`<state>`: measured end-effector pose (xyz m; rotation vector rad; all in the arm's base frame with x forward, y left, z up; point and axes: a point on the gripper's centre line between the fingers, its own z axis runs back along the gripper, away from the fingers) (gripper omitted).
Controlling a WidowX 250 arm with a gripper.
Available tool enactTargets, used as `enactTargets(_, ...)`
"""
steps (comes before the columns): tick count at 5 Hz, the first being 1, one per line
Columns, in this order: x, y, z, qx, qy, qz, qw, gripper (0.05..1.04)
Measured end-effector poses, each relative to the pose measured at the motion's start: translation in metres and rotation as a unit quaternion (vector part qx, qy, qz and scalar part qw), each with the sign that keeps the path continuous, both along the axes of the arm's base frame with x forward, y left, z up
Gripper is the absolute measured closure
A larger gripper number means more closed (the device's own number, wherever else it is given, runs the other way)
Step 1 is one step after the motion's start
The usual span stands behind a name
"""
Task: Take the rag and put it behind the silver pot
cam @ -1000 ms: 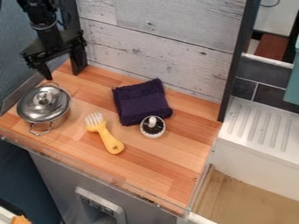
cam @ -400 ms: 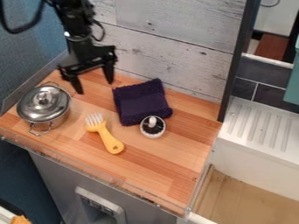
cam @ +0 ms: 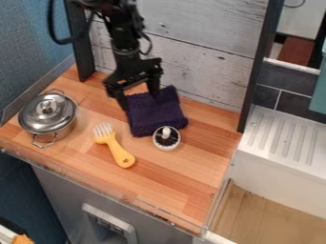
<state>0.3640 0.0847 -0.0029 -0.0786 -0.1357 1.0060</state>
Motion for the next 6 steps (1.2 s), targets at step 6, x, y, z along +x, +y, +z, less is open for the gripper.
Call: enactTargets(6,0.026,0.025,-0.038,0.038,0.030,0.184,0.9817,0.083)
